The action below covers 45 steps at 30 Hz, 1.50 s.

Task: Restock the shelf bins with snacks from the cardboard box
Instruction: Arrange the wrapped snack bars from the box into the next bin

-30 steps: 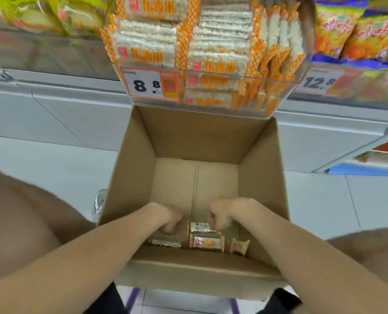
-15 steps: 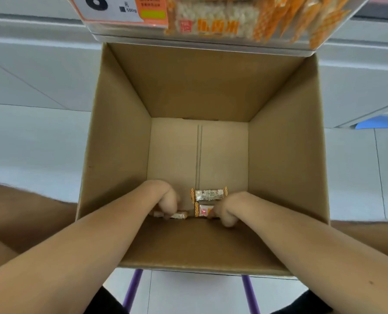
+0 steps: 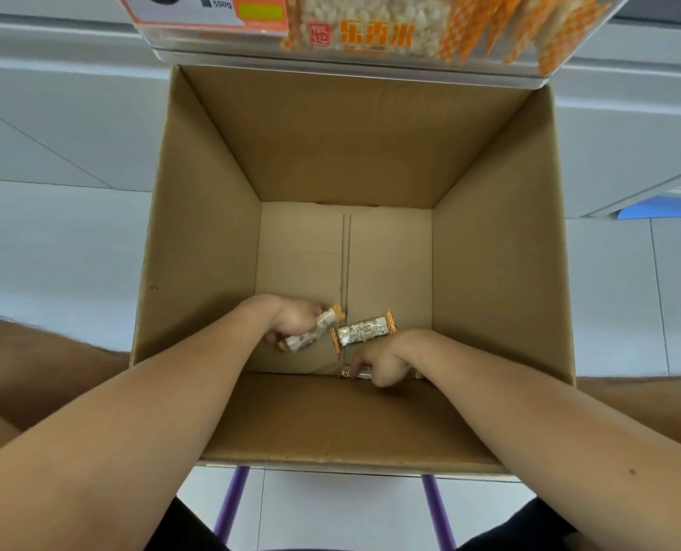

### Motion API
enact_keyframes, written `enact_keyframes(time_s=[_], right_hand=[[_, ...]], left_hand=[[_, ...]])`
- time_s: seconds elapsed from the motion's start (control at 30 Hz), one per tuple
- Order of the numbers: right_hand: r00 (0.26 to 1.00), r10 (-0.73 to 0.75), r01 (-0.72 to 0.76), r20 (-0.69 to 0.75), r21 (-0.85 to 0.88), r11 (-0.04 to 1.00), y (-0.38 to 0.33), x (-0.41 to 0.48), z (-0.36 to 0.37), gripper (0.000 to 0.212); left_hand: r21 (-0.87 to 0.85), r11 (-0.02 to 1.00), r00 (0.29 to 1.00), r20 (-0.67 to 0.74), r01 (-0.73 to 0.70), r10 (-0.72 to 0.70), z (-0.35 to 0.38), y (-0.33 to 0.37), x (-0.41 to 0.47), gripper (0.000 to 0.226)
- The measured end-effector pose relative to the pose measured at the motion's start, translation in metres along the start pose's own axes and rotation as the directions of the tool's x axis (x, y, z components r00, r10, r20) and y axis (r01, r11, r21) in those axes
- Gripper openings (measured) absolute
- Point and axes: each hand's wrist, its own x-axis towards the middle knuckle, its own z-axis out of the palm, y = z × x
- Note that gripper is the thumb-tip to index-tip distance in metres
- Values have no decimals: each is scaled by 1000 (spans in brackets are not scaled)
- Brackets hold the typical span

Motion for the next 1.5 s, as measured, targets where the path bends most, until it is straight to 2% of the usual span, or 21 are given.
enact_keyframes(time_s=[0.1,0.23,0.33,0.5,0.6,0.7,0.8,0.87,1.0,1.07,1.17,1.23,1.3,1.4,1.43,1.5], right_hand=[[1000,-12,11,16,83,996,2,-7,-5,57],[992,52,-47,-112,51,998,4,-6,-7,49],[983,86,-71,-161,94,993,4,-12,-13,54],[918,116,-51,-379,176,983,2,-39,-32,32],[860,165,-11,-482,307,952,6,-67,-43,21],[734,253,118,-630,485,867,10,-102,-51,25],[544,318,219,-777,497,840,8,-137,-55,31],[470,269,274,-840,429,861,3,-155,-60,30],[349,23,425,-937,179,887,-23,-200,-75,15],[265,-72,443,-962,54,895,-39,-226,-81,4],[112,-139,484,-984,-68,873,-57,-257,-88,11],[40,-144,511,-989,-104,853,-68,-274,-94,13],[-38,-175,502,-984,-170,848,-78,-290,-100,12],[-182,-295,370,-938,-343,863,-89,-316,-106,14],[-200,-322,327,-926,-372,869,-92,-326,-107,16],[-184,-328,298,-927,-370,880,-96,-346,-110,18]], left_hand=[[-222,974,996,-81,-52,35,0,4,7,37],[-365,929,998,-31,-56,48,3,8,5,25],[-351,932,995,-73,-94,73,0,8,1,24],[-250,949,963,-235,-191,132,-11,7,-9,34],[-164,951,924,-327,-261,197,-19,11,-27,43],[-84,921,845,-436,-380,309,-27,21,-63,52],[35,899,746,-543,-437,384,-39,31,-112,57],[110,886,693,-583,-450,424,-50,38,-148,63],[233,826,613,-574,-514,543,-74,53,-219,75],[304,804,564,-588,-511,580,-85,56,-254,77],[306,777,503,-621,-551,601,-94,54,-300,77],[266,740,457,-645,-617,613,-98,50,-324,77],[250,691,381,-684,-679,622,-101,46,-339,68],[248,588,239,-741,-770,627,-105,41,-354,47],[244,553,197,-760,-796,619,-106,40,-360,43],[227,501,130,-803,-835,582,-110,41,-373,36]])
